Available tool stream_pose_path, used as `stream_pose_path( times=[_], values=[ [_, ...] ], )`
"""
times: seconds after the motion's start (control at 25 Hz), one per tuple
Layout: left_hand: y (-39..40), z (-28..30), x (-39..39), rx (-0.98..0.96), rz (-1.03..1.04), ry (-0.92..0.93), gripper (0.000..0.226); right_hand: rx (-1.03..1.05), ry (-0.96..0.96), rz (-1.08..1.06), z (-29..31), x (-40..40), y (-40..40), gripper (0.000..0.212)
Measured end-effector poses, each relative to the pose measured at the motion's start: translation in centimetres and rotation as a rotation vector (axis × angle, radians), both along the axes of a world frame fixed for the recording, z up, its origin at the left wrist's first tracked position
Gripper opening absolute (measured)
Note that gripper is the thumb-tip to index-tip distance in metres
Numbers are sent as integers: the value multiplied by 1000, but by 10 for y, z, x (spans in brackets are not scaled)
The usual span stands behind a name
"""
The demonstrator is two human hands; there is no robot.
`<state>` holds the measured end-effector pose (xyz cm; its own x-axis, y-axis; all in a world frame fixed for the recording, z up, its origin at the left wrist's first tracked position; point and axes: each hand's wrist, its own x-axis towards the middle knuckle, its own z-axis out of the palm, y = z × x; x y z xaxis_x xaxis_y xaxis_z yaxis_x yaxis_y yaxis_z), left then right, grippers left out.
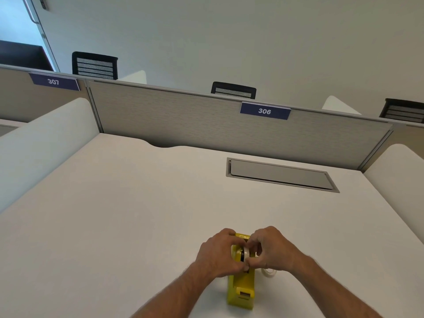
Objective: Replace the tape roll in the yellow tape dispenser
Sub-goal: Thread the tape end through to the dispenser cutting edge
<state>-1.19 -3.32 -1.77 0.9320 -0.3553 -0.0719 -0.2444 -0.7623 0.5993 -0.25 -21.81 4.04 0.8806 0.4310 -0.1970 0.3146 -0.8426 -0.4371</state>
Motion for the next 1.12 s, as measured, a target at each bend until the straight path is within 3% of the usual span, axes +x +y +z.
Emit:
stream_pose_path(
  times=[0.12,0.28,0.48,0.68,1.12],
  values=[
    [-1,0,-1,3,6,10,70,-46,-46,34,-2,-3,1,42],
    [-1,-2,0,15,6,6,70,68,-25,-41,-4,0,2,11],
    [-3,-2,0,16,8,6,70,71,30,-48,-3,2,2,18],
    [-2,-2,1,27,13,15,71,128,49,-74,-1,4,2,7],
    [1,1,-1,3,2,12,69,3,-6,-16,-1,0,4,30]
  ],
)
